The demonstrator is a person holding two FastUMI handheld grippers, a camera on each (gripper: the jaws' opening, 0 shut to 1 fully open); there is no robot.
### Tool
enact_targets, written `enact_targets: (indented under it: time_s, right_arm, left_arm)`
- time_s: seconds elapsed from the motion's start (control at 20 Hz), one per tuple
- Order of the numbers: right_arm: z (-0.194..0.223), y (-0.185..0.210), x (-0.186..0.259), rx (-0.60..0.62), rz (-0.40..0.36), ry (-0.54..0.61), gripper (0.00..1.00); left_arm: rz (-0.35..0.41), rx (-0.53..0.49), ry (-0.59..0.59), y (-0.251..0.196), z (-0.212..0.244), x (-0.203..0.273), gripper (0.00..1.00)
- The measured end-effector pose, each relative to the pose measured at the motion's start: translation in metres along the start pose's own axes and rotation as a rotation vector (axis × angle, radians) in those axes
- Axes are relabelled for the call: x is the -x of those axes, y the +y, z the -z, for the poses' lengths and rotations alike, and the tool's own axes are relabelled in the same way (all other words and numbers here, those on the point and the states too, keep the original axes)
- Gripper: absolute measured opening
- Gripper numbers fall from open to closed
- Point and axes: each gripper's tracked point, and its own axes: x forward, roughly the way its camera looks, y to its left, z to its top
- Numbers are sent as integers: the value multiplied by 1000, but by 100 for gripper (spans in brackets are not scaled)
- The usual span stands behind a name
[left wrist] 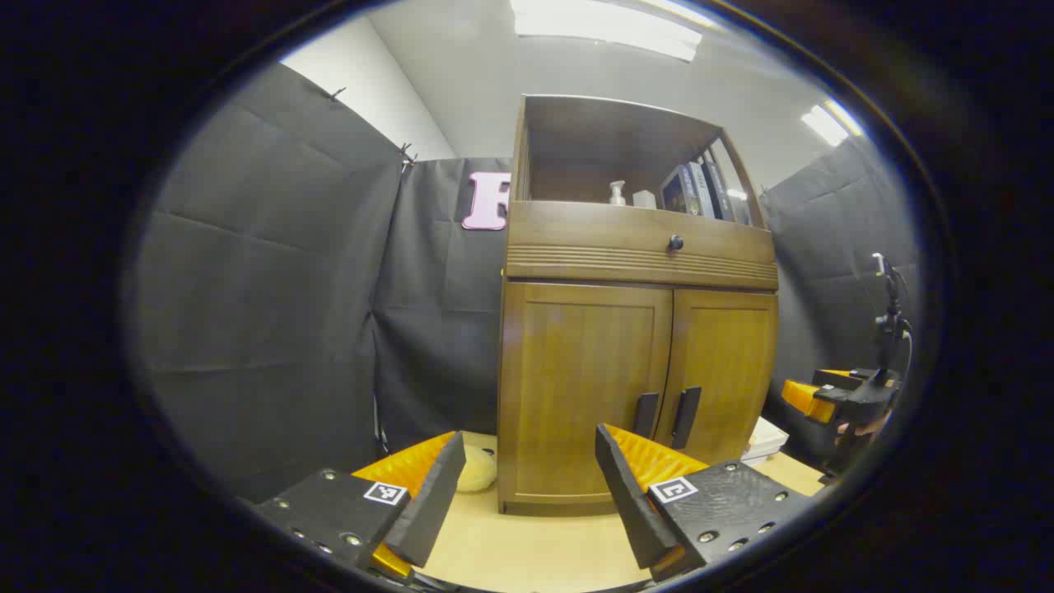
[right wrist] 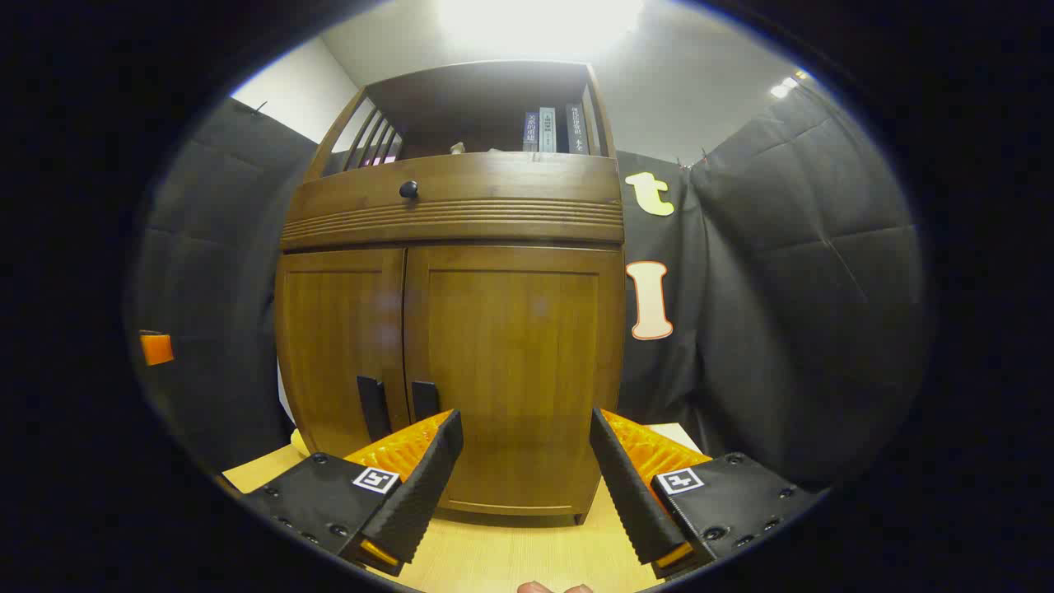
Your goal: Open the right door of the double-door shoe cabinet with the right hand, and open the left door with the left hand.
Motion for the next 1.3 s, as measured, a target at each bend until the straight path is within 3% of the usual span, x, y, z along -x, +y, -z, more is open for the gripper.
enact_targets:
  time_s: [0.4, 0.75, 1.0, 1.3]
  right_arm:
    - [1, 25, 8, 5, -41, 14, 98]
    - [-2, 45, 10, -9, -78, 15, 98]
    - [-11, 44, 4, -39, -69, 24, 98]
    - [-32, 51, -15, -66, -88, -1, 97]
  left_arm:
    - [-22, 10, 49, 19, 21, 15, 92]
    - [-74, -45, 42, 33, 30, 26, 92]
    - [-41, -56, 53, 19, 48, 31, 89]
    - [-3, -1, 106, 7, 81, 35, 92]
